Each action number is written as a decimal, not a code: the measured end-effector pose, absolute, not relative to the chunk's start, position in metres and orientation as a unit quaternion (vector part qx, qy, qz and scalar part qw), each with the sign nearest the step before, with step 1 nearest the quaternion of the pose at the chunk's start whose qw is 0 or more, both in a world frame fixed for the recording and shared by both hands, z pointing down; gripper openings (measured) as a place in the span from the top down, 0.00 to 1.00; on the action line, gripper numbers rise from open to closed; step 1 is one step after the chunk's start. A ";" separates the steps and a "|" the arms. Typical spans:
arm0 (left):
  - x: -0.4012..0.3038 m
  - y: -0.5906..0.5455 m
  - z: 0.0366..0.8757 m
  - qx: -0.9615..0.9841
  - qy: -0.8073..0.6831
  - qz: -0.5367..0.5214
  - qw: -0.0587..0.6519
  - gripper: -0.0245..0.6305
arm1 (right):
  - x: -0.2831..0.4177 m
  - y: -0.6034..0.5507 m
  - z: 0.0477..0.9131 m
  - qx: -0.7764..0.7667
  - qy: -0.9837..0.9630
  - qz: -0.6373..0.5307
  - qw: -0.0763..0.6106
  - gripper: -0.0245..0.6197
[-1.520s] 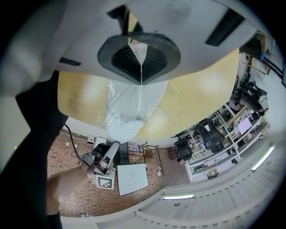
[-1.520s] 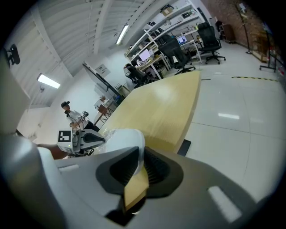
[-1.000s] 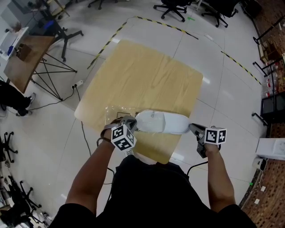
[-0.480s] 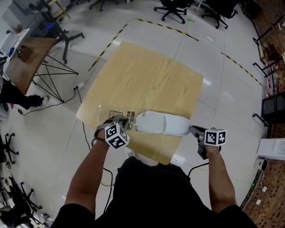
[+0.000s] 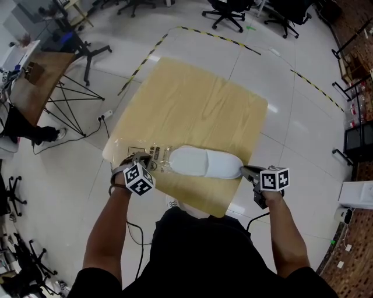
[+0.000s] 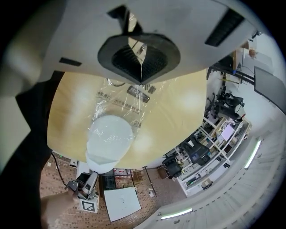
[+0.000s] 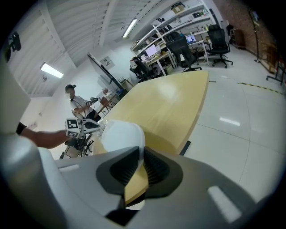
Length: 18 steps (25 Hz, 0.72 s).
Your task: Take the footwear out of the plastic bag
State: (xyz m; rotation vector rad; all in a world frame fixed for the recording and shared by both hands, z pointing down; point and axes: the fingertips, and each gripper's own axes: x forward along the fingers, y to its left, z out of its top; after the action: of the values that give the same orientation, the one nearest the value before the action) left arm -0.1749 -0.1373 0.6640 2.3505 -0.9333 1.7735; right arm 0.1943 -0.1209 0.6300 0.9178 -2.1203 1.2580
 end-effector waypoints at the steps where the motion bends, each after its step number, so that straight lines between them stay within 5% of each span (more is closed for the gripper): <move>1: -0.181 -0.137 0.664 0.757 -0.306 0.576 0.027 0.95 | 0.191 -0.120 0.631 0.330 -0.782 0.463 0.256 0.90; 18: -0.293 -0.153 0.638 0.690 -0.413 0.593 0.054 0.95 | 0.153 -0.109 0.637 0.285 -0.791 0.471 0.269 0.90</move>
State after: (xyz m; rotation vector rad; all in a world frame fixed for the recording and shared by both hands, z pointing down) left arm -0.2935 -0.1531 0.6384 2.0953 -1.2541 1.8004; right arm 0.1532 -0.1090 0.6372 0.7679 -2.1311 1.2686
